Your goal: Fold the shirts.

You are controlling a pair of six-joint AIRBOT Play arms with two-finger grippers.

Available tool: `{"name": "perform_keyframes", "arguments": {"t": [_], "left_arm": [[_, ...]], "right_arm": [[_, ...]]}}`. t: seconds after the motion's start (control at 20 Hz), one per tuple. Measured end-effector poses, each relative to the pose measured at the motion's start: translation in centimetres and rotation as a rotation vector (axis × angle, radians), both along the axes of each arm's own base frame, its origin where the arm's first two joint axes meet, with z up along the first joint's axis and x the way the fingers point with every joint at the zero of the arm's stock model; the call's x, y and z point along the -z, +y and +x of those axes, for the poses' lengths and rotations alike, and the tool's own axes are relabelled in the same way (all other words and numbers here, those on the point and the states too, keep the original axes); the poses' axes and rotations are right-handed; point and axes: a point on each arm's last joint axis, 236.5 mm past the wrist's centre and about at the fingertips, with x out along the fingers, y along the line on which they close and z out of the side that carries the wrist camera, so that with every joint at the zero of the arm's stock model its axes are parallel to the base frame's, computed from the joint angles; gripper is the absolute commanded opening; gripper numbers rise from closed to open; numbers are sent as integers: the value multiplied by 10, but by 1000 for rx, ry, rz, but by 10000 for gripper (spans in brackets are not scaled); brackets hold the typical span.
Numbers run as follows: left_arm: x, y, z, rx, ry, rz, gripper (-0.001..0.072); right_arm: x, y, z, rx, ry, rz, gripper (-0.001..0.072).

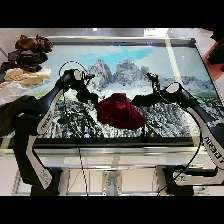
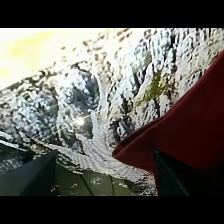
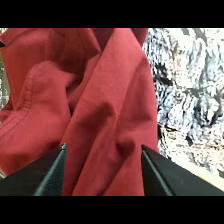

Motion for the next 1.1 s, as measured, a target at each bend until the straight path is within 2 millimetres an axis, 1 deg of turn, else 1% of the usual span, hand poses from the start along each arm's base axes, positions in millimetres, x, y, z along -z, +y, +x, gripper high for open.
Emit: {"name": "perform_keyframes", "arguments": {"t": [0.05, 0.1, 0.35, 0.4, 0.45, 0.5, 0.55, 0.6, 0.7, 0.8, 0.9, 1.0, 1.1], "left_arm": [[0, -2, -1, 1, 4, -10, 596], [-1, -5, -2, -4, 15, -29, 578], [-4, -32, -11, -18, 77, -159, 578], [-4, -37, -13, -20, 87, -182, 568], [-5, -41, -13, -23, 95, -198, 416], [-4, -43, -14, -25, 98, -208, 237], [-5, -45, -14, -29, 101, -219, 85], [-7, -48, -13, -33, 101, -232, 18], [-7, -50, -11, -41, 97, -244, 18], [-12, -51, -7, -44, 84, -256, 17], [-28, -48, -2, -39, 56, -271, 17], [-50, -40, 6, -45, 12, -284, 17], [-71, -32, 12, -57, -26, -298, 17]], "right_arm": [[0, 0, 0, 3, 5, 0, 536], [0, 0, -1, 5, 8, 1, 536], [-3, 4, -2, 16, 22, 25, 536], [-3, 4, -3, 14, 26, 27, 536], [-3, 5, -3, 13, 29, 31, 536], [-4, 5, -3, 15, 30, 33, 536], [-4, 5, -3, 16, 30, 34, 535], [-4, 5, -3, 16, 32, 35, 535], [-4, 6, -4, 14, 33, 35, 534], [-6, 4, -7, 9, 43, 39, 534], [-14, -4, -8, 15, 39, 44, 535], [-22, -12, -9, 31, 40, 49, 535], [-21, -10, -18, 16, 65, 48, 535]]}}
